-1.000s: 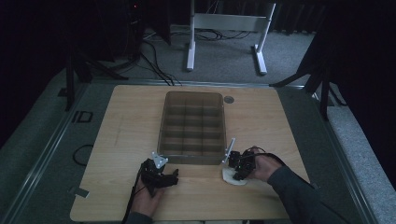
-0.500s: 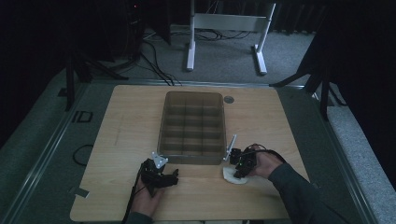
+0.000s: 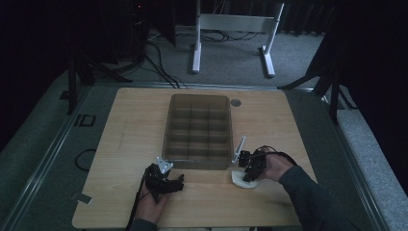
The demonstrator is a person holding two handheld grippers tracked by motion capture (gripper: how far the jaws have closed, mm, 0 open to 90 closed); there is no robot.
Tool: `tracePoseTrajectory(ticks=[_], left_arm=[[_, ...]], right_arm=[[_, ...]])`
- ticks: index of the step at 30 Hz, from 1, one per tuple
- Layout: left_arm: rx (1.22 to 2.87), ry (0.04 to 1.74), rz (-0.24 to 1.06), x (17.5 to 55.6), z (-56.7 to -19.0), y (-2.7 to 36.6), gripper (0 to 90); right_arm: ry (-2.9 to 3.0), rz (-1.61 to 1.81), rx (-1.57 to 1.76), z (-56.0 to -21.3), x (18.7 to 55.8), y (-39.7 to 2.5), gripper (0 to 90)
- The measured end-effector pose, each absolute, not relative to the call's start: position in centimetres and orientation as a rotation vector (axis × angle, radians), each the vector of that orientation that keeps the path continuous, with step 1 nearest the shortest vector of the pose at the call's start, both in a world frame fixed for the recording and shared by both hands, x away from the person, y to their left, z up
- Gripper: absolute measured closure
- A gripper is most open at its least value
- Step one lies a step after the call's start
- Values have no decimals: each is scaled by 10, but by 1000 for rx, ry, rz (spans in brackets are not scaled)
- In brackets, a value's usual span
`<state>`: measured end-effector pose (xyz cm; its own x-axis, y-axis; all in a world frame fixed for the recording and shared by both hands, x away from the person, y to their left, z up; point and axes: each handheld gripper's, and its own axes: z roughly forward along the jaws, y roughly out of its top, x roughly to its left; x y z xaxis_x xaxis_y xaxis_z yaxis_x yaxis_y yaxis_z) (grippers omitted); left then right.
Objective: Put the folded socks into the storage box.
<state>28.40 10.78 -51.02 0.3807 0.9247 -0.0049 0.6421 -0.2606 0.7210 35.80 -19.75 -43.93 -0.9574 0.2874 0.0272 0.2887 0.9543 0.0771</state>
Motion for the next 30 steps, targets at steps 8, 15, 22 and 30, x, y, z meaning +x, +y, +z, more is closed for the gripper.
tracePoseTrajectory(ticks=[8,15,22,30], left_arm=[[2002,1343,566,284,-510,108,121],[2002,1343,566,284,-510,108,121],[2002,1343,566,284,-510,108,121],[2001,1343,566,284,-510,108,121]], right_arm=[[-3100,-135,-462,-432,360,-200,698],[-3108,-125,-485,-428,363,-205,698],[-3122,-132,-506,-422,365,-208,698],[-3123,-133,-515,-416,367,-210,698]])
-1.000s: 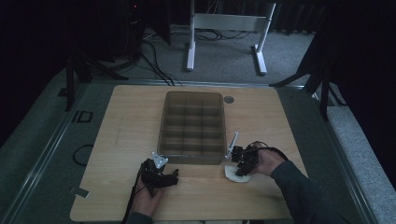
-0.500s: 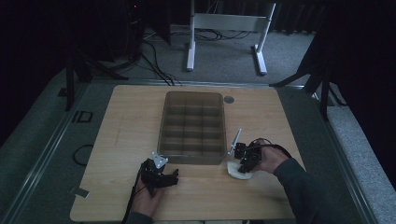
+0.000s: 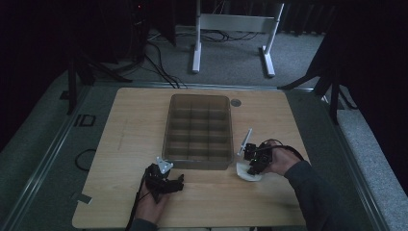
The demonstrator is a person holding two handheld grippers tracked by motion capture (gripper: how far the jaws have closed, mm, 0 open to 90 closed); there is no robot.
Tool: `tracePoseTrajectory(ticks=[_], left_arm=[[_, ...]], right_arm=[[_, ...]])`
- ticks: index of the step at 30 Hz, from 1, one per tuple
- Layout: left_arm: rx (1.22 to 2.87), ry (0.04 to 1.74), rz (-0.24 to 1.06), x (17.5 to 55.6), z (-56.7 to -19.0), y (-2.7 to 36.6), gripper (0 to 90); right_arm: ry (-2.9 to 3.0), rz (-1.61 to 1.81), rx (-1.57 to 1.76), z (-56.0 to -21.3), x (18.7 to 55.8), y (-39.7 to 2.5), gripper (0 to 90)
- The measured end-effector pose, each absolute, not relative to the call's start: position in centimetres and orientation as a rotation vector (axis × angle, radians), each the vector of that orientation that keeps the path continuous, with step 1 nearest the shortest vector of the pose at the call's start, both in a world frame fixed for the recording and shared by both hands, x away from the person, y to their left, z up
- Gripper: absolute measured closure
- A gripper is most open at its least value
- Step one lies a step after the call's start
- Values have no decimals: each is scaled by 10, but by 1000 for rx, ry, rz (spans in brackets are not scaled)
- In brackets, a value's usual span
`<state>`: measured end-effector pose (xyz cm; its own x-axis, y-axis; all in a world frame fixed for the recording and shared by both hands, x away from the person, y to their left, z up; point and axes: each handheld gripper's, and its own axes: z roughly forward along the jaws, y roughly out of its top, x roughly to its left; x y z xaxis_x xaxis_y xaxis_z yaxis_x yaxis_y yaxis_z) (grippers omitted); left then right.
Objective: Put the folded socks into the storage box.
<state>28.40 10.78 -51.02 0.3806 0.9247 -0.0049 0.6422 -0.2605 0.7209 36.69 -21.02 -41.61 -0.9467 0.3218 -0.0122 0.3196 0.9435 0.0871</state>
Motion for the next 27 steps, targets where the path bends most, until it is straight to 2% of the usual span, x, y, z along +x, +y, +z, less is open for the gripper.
tracePoseTrajectory(ticks=[27], left_arm=[[2000,1343,567,284,-510,108,121]], right_arm=[[3045,164,519,-390,373,-214,697]])
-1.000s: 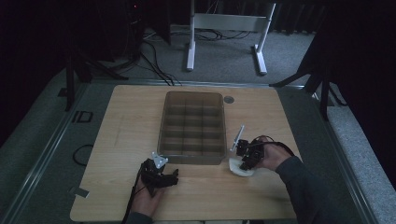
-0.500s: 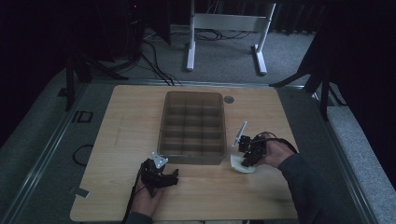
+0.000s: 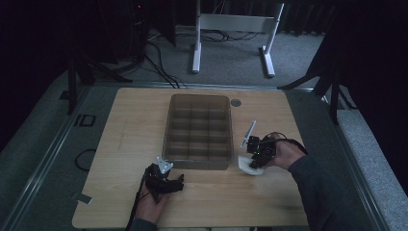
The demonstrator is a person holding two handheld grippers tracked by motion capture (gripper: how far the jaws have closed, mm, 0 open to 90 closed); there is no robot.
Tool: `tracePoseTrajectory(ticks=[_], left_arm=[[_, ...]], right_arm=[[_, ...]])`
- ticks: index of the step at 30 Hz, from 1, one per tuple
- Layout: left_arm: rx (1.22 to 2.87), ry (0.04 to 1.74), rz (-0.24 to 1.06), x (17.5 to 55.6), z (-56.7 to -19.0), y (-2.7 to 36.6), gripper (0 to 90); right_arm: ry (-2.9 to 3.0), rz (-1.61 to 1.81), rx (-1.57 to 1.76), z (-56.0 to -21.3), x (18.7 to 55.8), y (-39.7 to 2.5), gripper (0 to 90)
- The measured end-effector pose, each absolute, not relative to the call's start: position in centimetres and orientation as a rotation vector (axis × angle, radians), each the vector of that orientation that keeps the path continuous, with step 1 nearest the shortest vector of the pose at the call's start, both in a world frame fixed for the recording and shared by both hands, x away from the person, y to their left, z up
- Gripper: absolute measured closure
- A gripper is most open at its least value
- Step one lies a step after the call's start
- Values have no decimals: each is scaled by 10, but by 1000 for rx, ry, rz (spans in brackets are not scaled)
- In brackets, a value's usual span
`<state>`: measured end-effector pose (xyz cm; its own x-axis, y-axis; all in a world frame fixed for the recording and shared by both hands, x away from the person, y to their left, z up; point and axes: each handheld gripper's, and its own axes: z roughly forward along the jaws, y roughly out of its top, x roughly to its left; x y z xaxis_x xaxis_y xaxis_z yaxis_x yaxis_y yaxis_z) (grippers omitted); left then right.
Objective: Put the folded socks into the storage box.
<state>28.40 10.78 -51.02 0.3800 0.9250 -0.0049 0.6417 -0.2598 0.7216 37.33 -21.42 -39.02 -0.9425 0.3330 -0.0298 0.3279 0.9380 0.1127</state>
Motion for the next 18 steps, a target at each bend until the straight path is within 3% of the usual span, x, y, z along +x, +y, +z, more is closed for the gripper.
tracePoseTrajectory(ticks=[18], left_arm=[[1999,1344,567,284,-510,108,121]], right_arm=[[3033,159,497,-376,375,-213,698]])
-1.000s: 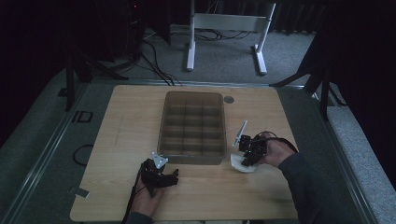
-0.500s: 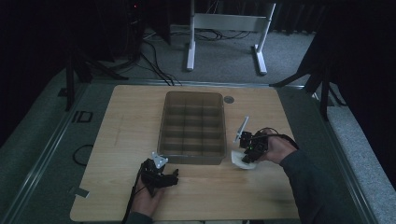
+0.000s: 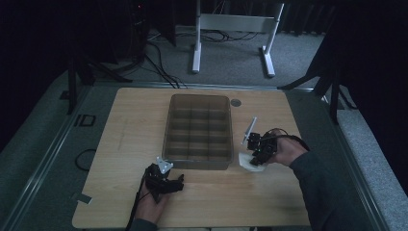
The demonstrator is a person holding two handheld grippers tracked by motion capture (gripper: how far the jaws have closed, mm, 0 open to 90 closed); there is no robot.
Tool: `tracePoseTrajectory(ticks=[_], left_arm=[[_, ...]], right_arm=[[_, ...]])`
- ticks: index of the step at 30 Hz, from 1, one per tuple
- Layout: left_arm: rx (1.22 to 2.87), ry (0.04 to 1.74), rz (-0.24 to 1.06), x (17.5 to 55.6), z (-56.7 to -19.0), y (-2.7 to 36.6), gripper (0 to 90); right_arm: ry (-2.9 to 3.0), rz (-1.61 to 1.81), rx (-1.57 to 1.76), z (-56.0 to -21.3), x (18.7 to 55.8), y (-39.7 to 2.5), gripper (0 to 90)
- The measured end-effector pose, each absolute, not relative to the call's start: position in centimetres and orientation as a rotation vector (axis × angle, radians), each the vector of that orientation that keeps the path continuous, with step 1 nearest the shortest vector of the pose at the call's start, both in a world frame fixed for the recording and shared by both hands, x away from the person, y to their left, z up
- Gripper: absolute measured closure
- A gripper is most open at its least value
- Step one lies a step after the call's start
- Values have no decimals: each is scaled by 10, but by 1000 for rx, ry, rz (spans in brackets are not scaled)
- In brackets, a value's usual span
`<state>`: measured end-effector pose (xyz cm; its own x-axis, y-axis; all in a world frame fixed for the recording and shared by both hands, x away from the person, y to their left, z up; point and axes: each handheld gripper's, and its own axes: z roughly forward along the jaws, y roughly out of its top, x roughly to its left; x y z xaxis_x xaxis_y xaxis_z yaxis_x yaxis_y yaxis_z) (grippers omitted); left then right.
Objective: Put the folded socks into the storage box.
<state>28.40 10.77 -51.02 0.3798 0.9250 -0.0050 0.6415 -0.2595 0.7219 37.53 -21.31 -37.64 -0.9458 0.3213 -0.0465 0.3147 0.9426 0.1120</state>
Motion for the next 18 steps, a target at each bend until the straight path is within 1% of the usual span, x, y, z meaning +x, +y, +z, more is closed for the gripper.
tracePoseTrajectory(ticks=[18], left_arm=[[1999,1344,567,284,-510,108,121]], right_arm=[[3013,180,468,-357,379,-204,698]])
